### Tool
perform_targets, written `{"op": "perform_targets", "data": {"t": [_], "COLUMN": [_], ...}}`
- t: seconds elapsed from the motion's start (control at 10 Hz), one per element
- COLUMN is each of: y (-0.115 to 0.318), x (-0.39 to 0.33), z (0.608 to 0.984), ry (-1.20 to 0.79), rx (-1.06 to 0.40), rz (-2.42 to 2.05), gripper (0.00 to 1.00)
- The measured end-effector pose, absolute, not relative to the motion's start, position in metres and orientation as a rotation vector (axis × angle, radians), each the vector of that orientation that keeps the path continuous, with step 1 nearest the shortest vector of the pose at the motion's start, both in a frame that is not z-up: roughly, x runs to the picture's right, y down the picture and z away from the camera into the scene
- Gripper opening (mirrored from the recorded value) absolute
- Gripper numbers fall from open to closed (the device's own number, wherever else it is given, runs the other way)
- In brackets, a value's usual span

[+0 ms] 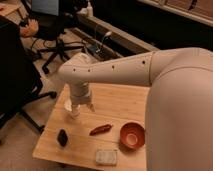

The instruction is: Knock the eraser over

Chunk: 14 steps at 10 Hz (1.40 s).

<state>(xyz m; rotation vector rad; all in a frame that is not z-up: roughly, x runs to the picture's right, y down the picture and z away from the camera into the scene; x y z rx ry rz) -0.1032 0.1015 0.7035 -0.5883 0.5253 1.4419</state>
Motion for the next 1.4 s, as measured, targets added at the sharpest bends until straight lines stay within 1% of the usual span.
{"op": "perform_targets", "data": {"t": [0.2,0.5,0.8,1.0,1.1,1.3,1.4], "y": [0.1,0.113,0.153,0.2,0.217,0.253,0.266], "x": [-0.104,-0.148,-0.189,-0.225,-0.237,-0.267,-0.281], "z": [0.702,0.67,0.625,0.59,0.578,0.565,0.566], "ry": [0.515,0.392,0.306,0.269,0.26,0.245,0.241], "rx": [-0.584,-0.63,-0.732,-0.851,-0.89,-0.964,-0.987], "rz": [1.438,1.36,1.301,1.208,1.167,1.047,0.999], "gripper": [0.65,0.65,0.65,0.65,0.65,0.65,0.65]}}
